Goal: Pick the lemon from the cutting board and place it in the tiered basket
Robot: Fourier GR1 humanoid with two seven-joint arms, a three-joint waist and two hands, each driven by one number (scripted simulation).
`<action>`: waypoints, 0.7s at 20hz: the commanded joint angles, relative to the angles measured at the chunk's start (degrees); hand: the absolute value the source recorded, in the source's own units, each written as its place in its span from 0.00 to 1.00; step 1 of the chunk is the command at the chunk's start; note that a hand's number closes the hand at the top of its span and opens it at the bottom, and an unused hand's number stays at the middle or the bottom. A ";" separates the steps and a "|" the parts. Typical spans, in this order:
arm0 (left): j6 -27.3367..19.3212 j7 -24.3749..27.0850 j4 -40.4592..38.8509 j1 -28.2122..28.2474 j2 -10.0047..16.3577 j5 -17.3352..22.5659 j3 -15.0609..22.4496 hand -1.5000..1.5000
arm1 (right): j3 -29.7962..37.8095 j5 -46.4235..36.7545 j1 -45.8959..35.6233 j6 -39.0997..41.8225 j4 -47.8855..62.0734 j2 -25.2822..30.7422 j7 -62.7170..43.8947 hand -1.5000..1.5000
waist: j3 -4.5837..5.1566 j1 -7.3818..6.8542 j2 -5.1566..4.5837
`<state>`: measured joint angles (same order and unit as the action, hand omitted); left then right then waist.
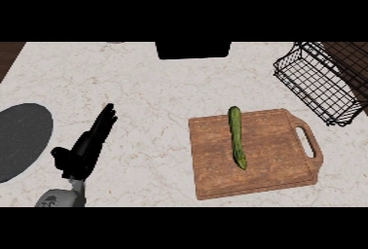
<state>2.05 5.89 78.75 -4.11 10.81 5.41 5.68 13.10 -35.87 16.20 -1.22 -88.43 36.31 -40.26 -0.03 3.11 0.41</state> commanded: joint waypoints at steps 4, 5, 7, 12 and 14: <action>1.31 -1.09 -0.32 -1.39 0.47 0.15 -0.13 0.50 | 14.68 11.32 4.32 -5.90 -9.37 -1.60 6.54 1.00 | 0.08 -0.86 0.04; -0.20 -1.17 0.51 0.01 -1.55 -0.25 1.05 0.50 | 16.05 14.76 2.56 -5.99 -11.67 -2.41 7.48 1.00 | 0.08 -0.60 0.30; 0.71 0.87 -0.69 -0.38 -0.42 -0.68 0.42 0.50 | 17.73 14.71 1.96 -8.00 -16.90 -2.94 6.99 1.00 | 0.13 -1.09 0.07; 1.68 0.29 -3.12 -2.90 -0.23 -1.17 -0.02 0.50 | 21.04 15.02 -2.37 -3.01 -23.99 2.82 0.43 1.00 | 0.12 -2.60 -0.37; -1.31 -1.10 2.92 1.94 -3.62 -3.87 4.31 0.50 | 19.93 14.33 -6.07 -2.21 -22.82 2.90 -2.21 1.00 | 0.05 -3.39 -0.32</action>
<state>2.38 5.70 78.22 -4.85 8.95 3.87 7.26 33.11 -21.22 14.45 -5.12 -107.66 38.00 -37.38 0.07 0.80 0.20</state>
